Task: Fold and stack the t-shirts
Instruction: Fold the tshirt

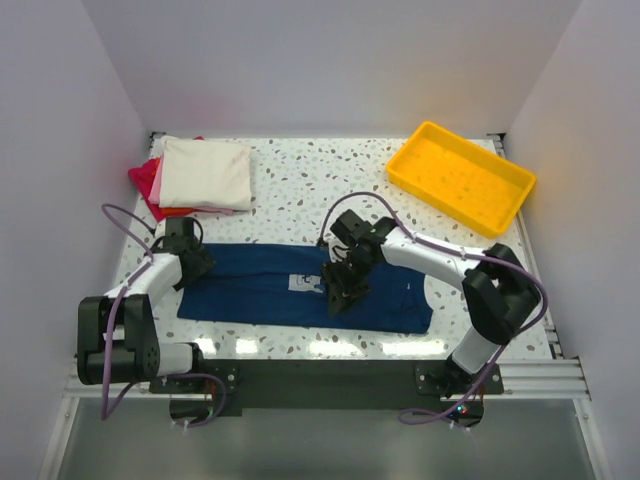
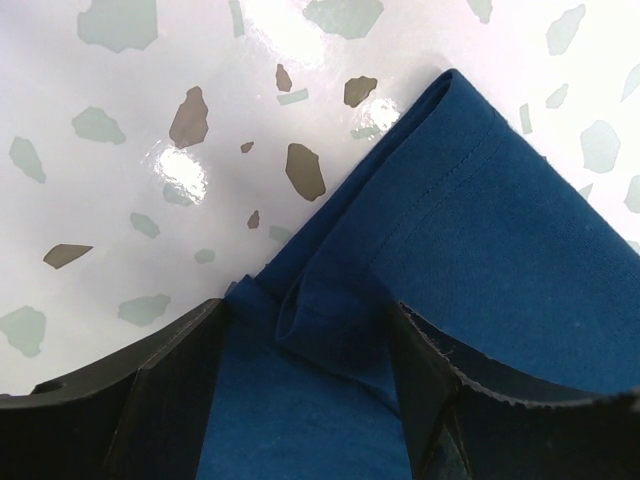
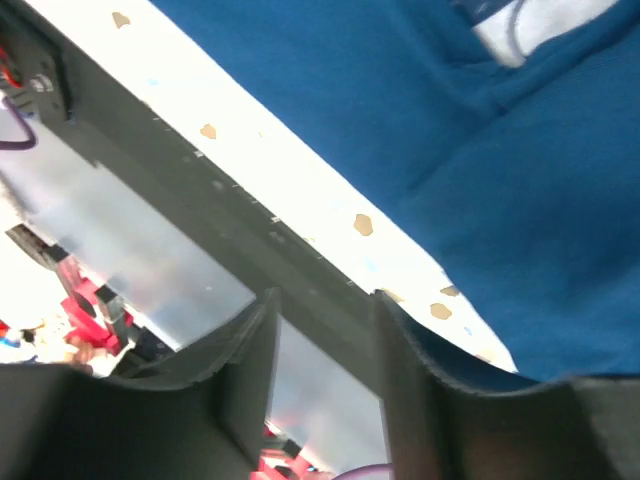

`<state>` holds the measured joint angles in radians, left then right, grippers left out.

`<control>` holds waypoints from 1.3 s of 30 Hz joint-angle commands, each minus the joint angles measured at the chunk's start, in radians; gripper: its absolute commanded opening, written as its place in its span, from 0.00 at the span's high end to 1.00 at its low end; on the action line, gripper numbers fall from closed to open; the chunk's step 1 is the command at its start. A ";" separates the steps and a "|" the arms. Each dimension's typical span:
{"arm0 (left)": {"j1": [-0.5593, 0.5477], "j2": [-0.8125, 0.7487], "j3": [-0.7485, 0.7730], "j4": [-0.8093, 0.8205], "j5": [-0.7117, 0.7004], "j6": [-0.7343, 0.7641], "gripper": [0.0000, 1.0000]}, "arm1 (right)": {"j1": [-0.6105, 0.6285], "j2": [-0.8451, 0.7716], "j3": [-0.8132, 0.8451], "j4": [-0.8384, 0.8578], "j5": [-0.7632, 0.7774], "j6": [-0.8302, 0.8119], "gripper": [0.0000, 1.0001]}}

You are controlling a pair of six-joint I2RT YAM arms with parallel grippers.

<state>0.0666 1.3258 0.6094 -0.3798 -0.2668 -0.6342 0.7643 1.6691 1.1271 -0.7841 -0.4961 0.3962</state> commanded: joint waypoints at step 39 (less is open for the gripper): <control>0.010 0.044 0.049 0.055 -0.012 0.014 0.63 | -0.573 -0.195 -0.291 0.129 0.286 0.033 0.55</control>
<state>0.0708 1.3651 0.6380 -0.3637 -0.2752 -0.6319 0.1932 1.4784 0.8486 -0.7208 -0.1822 0.4168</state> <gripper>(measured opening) 0.380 0.460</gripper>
